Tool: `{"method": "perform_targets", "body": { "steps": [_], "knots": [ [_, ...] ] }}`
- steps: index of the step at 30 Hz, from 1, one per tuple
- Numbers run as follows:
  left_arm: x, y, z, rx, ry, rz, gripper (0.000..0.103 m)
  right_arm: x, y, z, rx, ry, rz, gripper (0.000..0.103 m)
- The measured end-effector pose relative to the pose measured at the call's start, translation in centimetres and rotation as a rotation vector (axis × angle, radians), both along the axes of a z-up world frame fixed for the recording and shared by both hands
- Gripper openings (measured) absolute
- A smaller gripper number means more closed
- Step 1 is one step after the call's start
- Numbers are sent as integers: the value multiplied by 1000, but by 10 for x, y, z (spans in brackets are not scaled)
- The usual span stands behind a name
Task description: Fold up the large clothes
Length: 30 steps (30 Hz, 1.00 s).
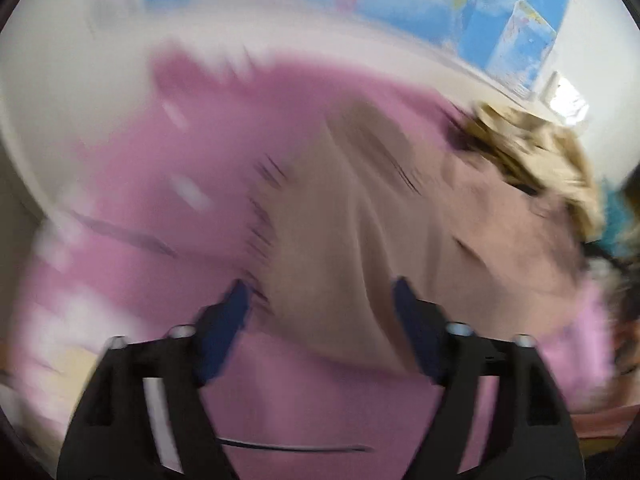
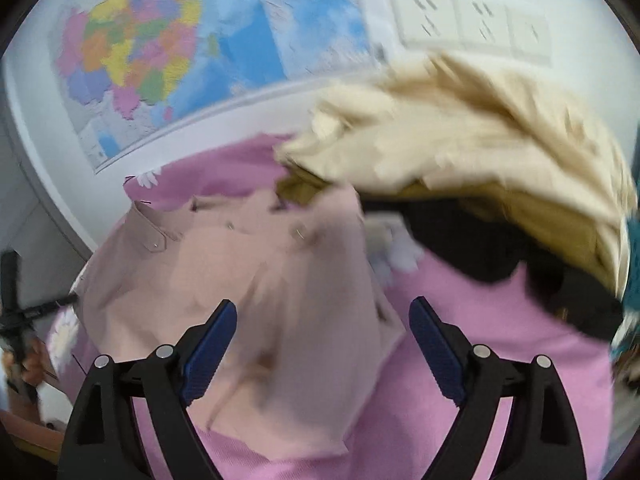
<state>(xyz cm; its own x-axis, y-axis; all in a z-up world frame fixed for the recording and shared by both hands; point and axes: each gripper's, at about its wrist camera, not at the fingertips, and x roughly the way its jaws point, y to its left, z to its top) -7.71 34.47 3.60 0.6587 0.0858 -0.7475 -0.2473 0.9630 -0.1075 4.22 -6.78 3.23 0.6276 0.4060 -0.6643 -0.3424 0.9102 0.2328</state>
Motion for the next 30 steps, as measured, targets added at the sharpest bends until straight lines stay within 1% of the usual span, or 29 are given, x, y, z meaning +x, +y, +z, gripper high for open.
{"method": "perform_targets", "body": {
  "steps": [1, 2, 3, 4, 5, 6, 7, 8, 9, 10, 11, 12, 13, 14, 15, 16, 17, 18, 20, 22, 24, 26, 28, 29, 30],
  "knots": [
    [-6, -2, 15, 84, -59, 12, 85, 1, 12, 2, -24, -14, 38, 86],
    [-7, -3, 26, 106, -105, -14, 91, 3, 25, 1, -51, -23, 77, 86],
    [-4, -4, 31, 94, -116, -47, 92, 5, 38, -2, -72, -26, 103, 86],
    [4, -5, 32, 65, -110, -107, 92, 10, 55, -8, -95, -19, 148, 86],
    [14, -9, 29, 50, -99, -148, 92, 14, 63, -13, -107, -8, 172, 85],
    [28, -14, 22, 57, -72, -170, 92, 20, 75, -22, -128, 9, 192, 85],
    [41, -19, 11, 76, -27, -194, 92, 23, 83, -27, -143, 18, 203, 84],
    [54, -25, 1, 100, 15, -208, 90, 29, 94, -37, -187, 23, 215, 81],
    [70, -31, -13, 128, 68, -221, 88, 31, 101, -42, -216, 23, 214, 70],
    [80, -33, -23, 139, 106, -228, 78, 34, 107, -47, -250, 21, 212, 52],
    [93, -35, -36, 147, 157, -230, 61, 37, 112, -52, -285, 8, 213, 40],
    [102, -36, -43, 140, 176, -237, 53, 39, 112, -54, -288, 4, 214, 16],
    [104, -36, -45, 138, 167, -240, 34, 43, 110, -53, -266, 15, 216, 5],
    [108, -33, -43, 134, 152, -241, 19, 44, 109, -50, -258, 14, 216, 5],
    [107, -29, -40, 125, 148, -240, 14, 44, 106, -42, -242, -5, 212, 5],
    [109, -25, -31, 96, 132, -236, 9, 42, 102, -35, -212, -19, 206, 5],
    [111, -22, -20, 67, 101, -242, 6, 44, 98, -23, -160, -30, 191, 5],
    [112, -20, -8, 51, 69, -243, 6, 46, 94, -14, -129, -42, 179, 5],
    [121, -19, 7, 22, 25, -247, 4, 51, 90, 4, -110, -93, 142, 5],
    [132, -21, 17, 15, -9, -241, 4, 61, 90, 11, -100, -106, 118, 4],
    [145, -21, 21, 23, -25, -226, 4, 80, 90, 10, -92, -95, 91, 4],
    [158, -23, 14, 23, -2, -219, 5, 101, 95, -3, -102, -50, 67, 4],
    [171, -25, -2, 32, 57, -210, 8, 117, 101, -21, -106, 23, 77, 5],
    [177, -25, -12, 43, 90, -205, 15, 125, 107, -36, -140, 67, 84, 6],
    [179, -23, -20, 55, 110, -190, 20, 127, 109, -45, -154, 91, 87, 12]
  ]
}}
